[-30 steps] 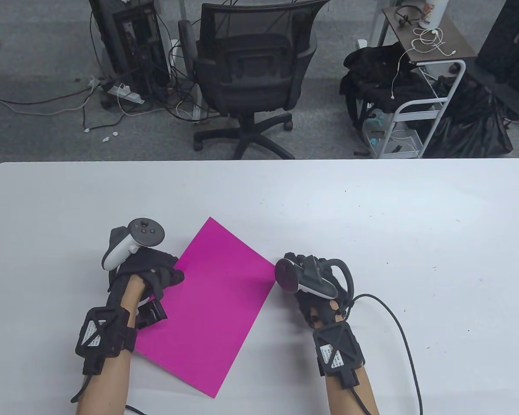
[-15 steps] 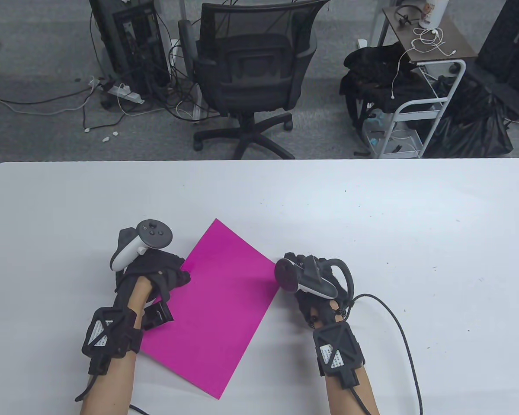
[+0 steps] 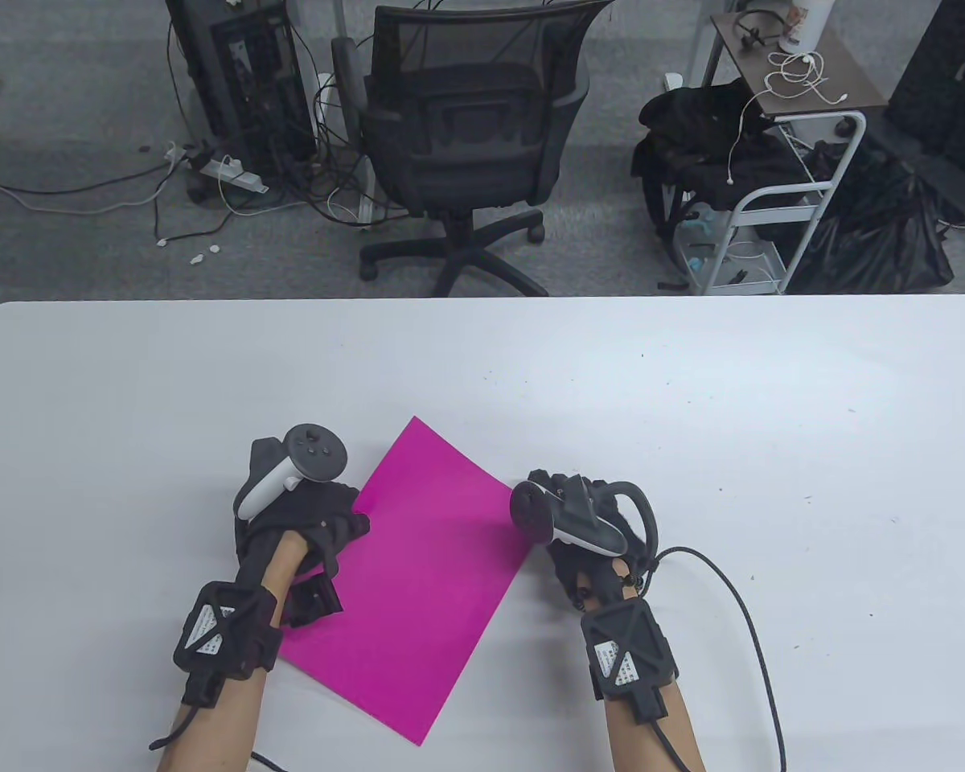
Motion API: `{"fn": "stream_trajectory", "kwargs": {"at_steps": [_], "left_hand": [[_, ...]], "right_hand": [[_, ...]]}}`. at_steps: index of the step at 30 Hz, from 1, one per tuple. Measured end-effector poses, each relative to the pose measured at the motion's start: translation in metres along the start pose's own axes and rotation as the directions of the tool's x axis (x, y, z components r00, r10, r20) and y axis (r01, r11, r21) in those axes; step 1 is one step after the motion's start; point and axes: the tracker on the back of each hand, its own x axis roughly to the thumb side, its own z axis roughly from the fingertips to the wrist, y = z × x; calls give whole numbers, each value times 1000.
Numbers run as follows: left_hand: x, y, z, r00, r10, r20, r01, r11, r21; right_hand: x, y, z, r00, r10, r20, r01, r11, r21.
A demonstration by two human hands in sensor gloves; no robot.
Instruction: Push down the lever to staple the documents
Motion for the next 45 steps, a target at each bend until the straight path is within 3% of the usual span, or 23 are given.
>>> {"fn": "stream_trajectory", "kwargs": {"at_steps": [5,26,33,38,45], "left_hand": [[-4,-10,-5,1000,0,-14,0,1000,-10],[-7,-12,-4,999,38,2,-38,999,-3],[-8,-11,-4,999,44,7,-44,999,-9],[-8,-11,-5,999,40,6,-40,999,-9],[-8,-11,-5,999,43,6,-43,999,-13]], "right_hand": [[0,0,0,1000,0,0,0,1000,0],[1,0,0,1000,-8,-2,8,1000,18],[-4,-6,3,990,-140,-22,140,990,-3],[-12,-16,4,964,-245,-101,237,968,-84],[-23,-17,-4,923,-271,-272,257,963,-87]]}}
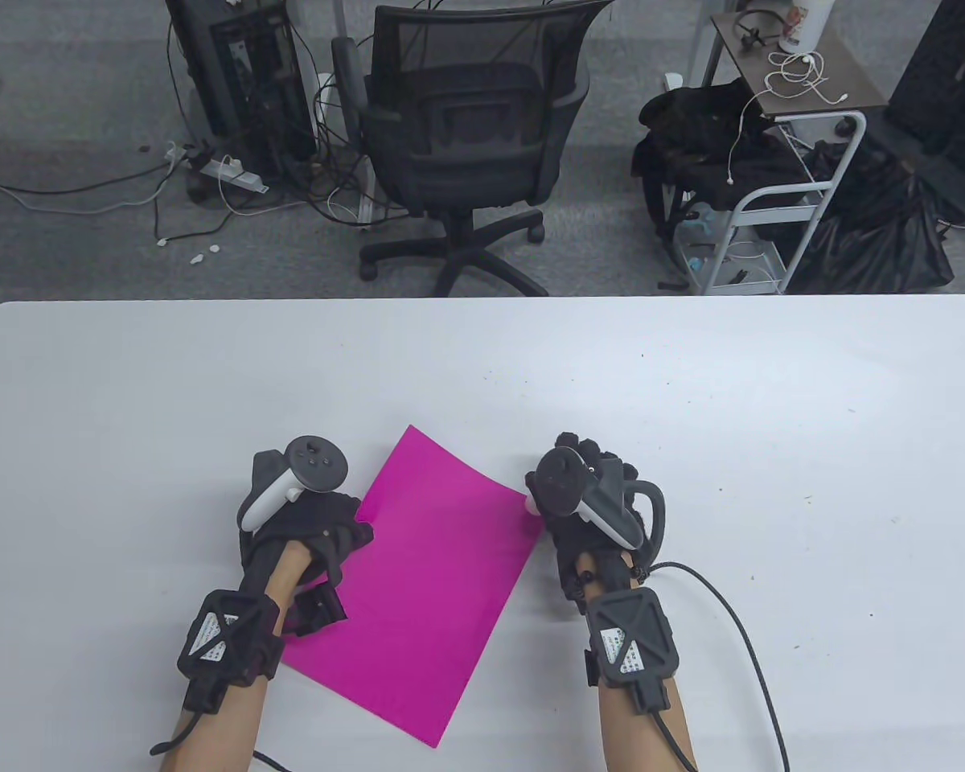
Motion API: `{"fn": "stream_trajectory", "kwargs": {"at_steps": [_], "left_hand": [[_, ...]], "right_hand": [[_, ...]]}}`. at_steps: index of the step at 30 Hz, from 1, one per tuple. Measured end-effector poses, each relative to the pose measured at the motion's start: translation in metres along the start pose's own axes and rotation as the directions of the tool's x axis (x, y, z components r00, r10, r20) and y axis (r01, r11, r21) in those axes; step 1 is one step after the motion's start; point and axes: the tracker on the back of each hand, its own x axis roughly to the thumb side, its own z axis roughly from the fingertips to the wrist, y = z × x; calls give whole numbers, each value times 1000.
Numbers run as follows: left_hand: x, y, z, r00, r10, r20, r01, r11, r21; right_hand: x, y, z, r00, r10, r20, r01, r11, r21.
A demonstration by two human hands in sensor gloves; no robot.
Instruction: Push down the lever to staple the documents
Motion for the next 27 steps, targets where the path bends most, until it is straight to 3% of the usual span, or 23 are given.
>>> {"fn": "stream_trajectory", "kwargs": {"at_steps": [15,27], "left_hand": [[0,0,0,1000,3,0,-3,1000,-3],[0,0,0,1000,0,-1,0,1000,-2]], "right_hand": [[12,12,-20,978,159,-136,-147,985,94],[14,17,-22,969,210,-133,-193,972,134]]}}
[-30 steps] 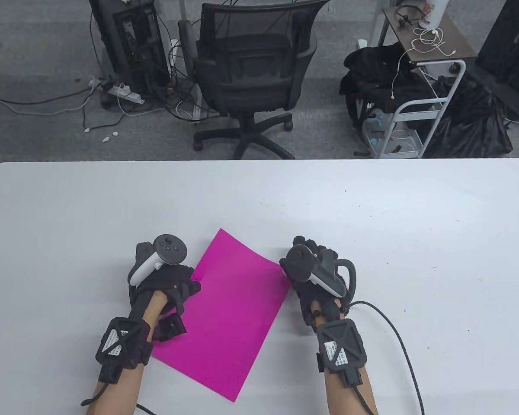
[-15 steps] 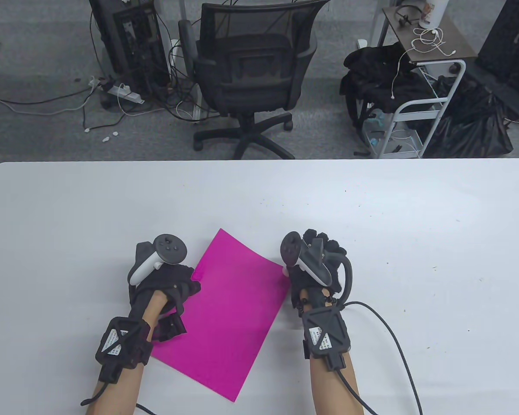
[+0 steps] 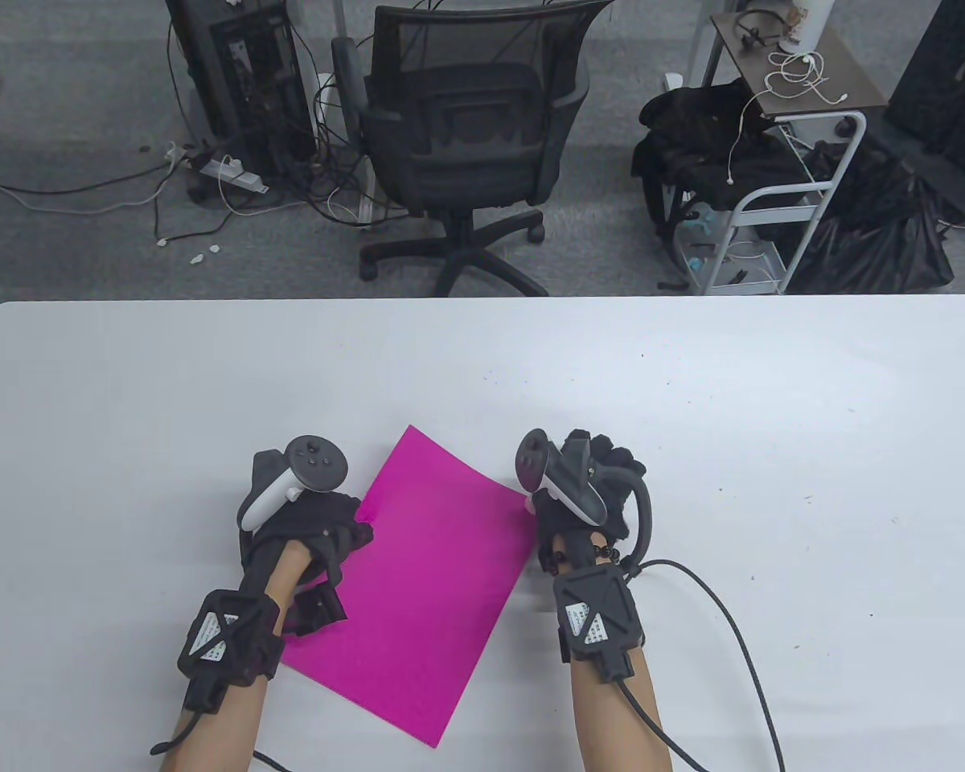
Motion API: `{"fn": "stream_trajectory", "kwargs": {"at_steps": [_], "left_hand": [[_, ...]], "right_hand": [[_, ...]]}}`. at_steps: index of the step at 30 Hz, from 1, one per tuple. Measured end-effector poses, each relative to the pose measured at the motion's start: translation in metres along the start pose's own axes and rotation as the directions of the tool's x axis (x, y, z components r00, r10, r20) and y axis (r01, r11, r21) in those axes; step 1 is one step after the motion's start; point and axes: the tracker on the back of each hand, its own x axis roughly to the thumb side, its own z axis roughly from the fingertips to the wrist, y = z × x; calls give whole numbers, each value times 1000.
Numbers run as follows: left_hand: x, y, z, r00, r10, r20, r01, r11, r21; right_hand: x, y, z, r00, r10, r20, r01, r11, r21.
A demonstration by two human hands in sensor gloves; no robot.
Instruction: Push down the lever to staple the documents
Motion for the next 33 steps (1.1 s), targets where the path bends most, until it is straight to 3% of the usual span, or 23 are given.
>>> {"fn": "stream_trajectory", "kwargs": {"at_steps": [33], "left_hand": [[0,0,-1,1000,-1,-6,1,1000,-6]], "right_hand": [[21,7,2,985,169,26,-169,985,28]]}}
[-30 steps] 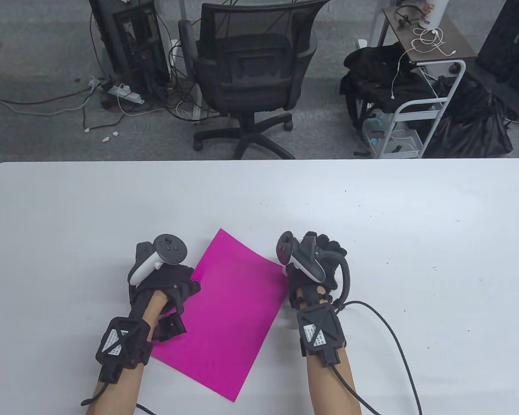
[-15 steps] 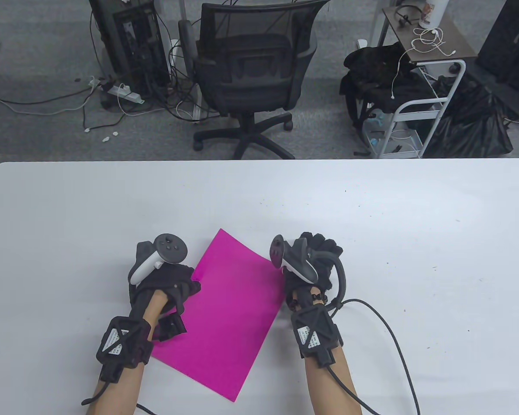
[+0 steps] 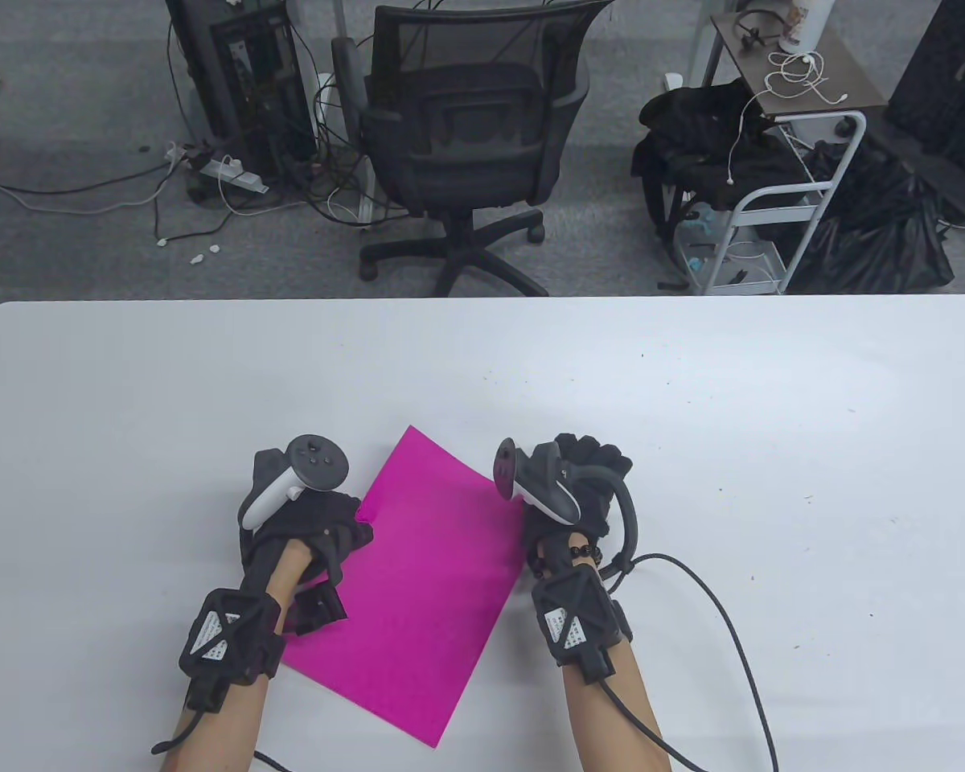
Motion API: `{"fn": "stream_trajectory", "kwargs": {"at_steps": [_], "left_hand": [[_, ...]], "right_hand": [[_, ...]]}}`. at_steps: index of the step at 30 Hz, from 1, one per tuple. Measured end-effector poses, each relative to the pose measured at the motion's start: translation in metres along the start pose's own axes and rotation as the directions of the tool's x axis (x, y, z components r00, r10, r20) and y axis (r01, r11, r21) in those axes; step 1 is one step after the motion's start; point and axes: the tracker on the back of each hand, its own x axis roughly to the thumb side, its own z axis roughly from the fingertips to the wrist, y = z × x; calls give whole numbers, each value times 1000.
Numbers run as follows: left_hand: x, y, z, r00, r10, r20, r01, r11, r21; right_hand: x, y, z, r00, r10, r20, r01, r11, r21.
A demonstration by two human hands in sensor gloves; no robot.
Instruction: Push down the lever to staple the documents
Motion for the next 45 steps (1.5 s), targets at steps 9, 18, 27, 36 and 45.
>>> {"fn": "stream_trajectory", "kwargs": {"at_steps": [9,18,27,36,45], "left_hand": [[0,0,0,1000,-2,-1,2,1000,2],[0,0,0,1000,-4,-2,4,1000,2],[0,0,0,1000,-5,-2,5,1000,4],[0,-1,-1,1000,-2,0,2,1000,5],[-1,-1,-1,1000,-5,1,5,1000,9]], "right_hand": [[1,0,0,1000,4,-10,-4,1000,21],[3,2,-3,1000,19,-13,-19,999,32],[8,4,-4,998,55,-12,-55,997,56],[14,8,-7,995,97,-12,-96,993,65],[15,10,-11,995,99,-4,-99,993,69]]}}
